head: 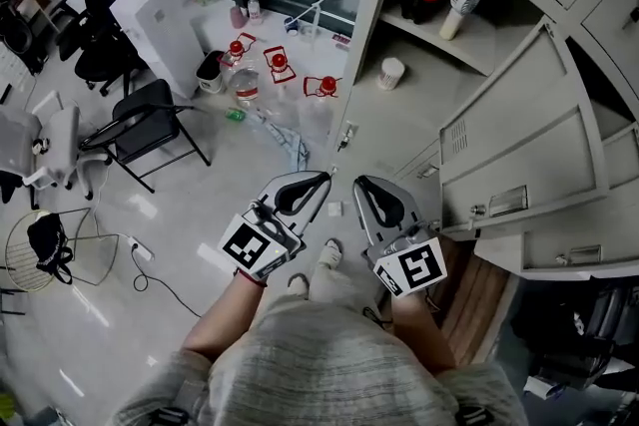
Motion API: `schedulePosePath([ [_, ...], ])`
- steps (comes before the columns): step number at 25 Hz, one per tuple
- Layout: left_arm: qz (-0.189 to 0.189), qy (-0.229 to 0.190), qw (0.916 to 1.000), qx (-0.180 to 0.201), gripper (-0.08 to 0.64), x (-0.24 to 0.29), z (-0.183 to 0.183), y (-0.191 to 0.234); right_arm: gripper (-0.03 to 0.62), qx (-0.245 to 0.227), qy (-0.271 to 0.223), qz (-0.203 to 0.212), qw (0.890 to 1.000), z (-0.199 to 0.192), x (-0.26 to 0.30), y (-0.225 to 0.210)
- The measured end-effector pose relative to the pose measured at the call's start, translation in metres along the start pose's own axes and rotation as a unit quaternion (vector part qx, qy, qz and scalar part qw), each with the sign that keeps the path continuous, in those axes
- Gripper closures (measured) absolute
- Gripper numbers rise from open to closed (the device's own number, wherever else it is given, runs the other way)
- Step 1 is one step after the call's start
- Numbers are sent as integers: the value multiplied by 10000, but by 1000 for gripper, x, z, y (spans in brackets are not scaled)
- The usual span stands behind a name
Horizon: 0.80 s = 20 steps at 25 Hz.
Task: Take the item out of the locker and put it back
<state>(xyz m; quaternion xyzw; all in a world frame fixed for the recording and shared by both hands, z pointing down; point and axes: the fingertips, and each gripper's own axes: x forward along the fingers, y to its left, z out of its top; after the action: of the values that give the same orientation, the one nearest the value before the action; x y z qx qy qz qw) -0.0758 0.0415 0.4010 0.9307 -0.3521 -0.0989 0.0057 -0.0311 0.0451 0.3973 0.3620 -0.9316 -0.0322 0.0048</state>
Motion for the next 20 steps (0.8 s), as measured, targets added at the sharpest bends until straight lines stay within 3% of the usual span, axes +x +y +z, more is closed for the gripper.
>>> schedulePosePath([
  [8,-146,455,9989,2,551,53,-20,40,566,88,13,-91,9999,-11,38,-57],
  [20,-50,234,9997,66,551,133,-27,80,566,-66,-49,-124,9999,-14,72,-129],
])
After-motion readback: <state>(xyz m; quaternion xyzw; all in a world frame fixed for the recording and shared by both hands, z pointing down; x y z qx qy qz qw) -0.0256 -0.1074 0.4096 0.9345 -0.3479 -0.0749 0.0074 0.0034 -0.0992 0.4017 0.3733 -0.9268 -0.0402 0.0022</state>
